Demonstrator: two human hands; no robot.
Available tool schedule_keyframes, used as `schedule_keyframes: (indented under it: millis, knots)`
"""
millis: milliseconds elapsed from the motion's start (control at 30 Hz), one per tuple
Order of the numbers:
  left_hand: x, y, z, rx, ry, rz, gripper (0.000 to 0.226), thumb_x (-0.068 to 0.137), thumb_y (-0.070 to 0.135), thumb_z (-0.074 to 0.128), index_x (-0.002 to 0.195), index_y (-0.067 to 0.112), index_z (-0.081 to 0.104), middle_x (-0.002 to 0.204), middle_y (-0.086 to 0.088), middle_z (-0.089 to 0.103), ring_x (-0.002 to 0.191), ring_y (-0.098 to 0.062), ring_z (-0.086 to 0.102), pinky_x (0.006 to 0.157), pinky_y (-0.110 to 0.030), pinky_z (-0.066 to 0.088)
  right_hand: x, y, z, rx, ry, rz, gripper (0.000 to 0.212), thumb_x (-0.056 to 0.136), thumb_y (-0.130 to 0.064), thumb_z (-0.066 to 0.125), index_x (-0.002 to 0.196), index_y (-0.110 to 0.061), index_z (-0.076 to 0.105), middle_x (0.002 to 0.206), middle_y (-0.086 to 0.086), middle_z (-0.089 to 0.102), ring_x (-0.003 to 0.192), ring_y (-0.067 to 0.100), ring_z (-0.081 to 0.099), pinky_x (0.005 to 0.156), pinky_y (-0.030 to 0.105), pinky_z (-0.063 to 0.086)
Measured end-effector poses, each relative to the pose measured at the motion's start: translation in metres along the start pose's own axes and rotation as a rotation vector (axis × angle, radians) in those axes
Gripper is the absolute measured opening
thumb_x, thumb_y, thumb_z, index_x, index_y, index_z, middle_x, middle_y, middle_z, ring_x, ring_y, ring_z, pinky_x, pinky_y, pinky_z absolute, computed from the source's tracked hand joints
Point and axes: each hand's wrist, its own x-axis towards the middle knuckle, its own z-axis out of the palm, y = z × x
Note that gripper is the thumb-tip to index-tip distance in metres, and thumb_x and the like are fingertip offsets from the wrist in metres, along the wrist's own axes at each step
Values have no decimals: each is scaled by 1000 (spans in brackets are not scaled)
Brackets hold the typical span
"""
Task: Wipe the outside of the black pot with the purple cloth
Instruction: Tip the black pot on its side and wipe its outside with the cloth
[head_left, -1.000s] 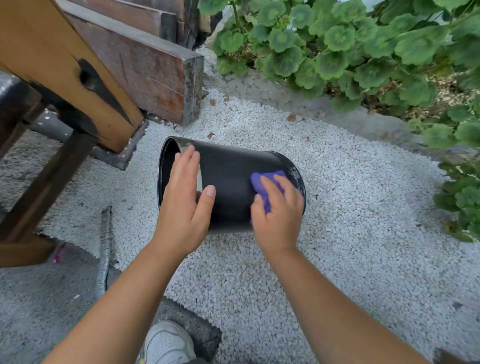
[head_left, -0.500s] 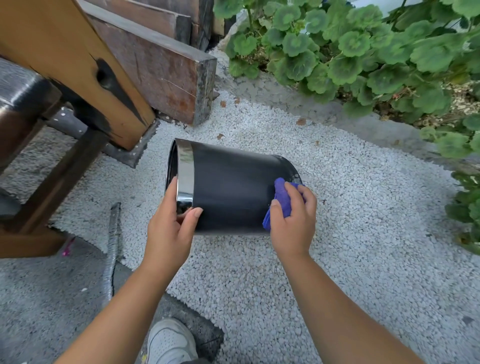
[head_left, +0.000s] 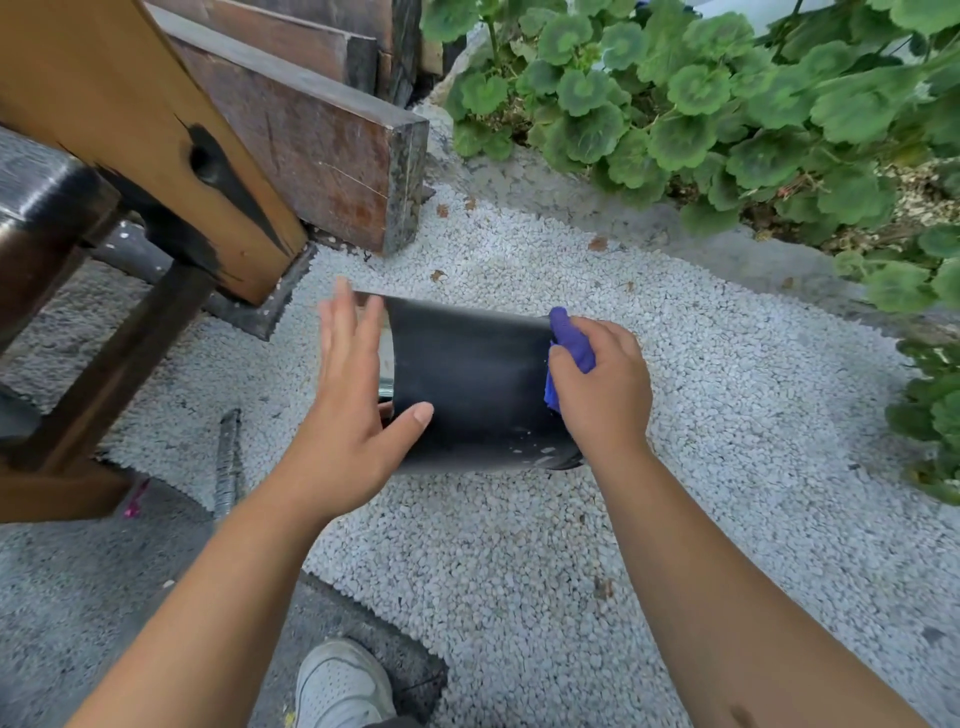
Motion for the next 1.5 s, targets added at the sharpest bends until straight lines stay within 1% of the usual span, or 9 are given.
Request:
schedule_keyframes:
  millis: [133,333,500,667,833,1000,1167,1333,1500]
  knots:
    - [6,2,10,-5,99,107,70,90,15,59,151,6,26,163,-13,12,152,-27,0,109,-1,10,-2,5,-4,-56,-6,-55,37,79,-33,61,116,-34,64,114,-24,44,115,16,52,98,32,41]
    - [5,0,12,-64,133,103,70,88,0,66,149,5,31,161,-17,15,151,-28,3,92,10,19,-3,-5,-10,-115,14,-140,42,73,-9,57,110,-23,70,116,-13,58,104,16,56,91,32,47]
    - [7,7,17,-82,111,66,79,86,14,61,153,4,21,162,-8,11,152,-23,4,112,-5,11,-27,-66,-1,195,51,-151,47,65,-17,57,108,-28,72,112,-17,59,100,-1,55,95,17,43]
    - [9,10,15,-183,53,-24,91,84,20,61,156,8,6,161,4,5,154,-20,3,123,-44,12,-64,-88,29,39,2,-447,49,68,-20,55,114,-22,72,117,-1,63,98,28,59,89,34,47]
    - [6,7,11,-190,63,-59,94,77,12,58,156,10,8,161,4,5,153,-16,0,122,-23,5,-49,-49,27,-80,147,-460,43,69,-17,52,105,-15,75,113,7,66,92,29,59,86,37,48]
    - [7,0,8,-256,70,-85,92,85,8,62,157,23,7,163,16,2,152,-8,0,118,-23,23,-31,-8,15,-149,167,-298,47,69,-21,50,110,-18,73,118,5,63,100,31,60,90,44,49]
    - [1,-9,11,-369,107,-58,101,87,2,67,155,44,4,162,29,0,150,3,3,84,-4,45,-24,15,5,-97,174,-142,46,71,-15,55,114,-19,71,122,3,59,108,31,57,95,42,47]
    - [-15,-15,22,-349,235,-191,93,83,21,73,154,41,16,139,48,35,101,16,62,78,-10,52,-23,15,7,-113,136,-96,45,73,-22,54,116,-27,67,124,-6,55,103,25,58,84,34,47]
    - [-14,-6,20,-345,94,-167,91,88,20,71,156,35,13,146,21,46,115,8,58,90,-22,54,-7,11,-4,-66,56,65,41,79,-23,56,119,-31,66,115,-19,47,95,8,56,77,21,39]
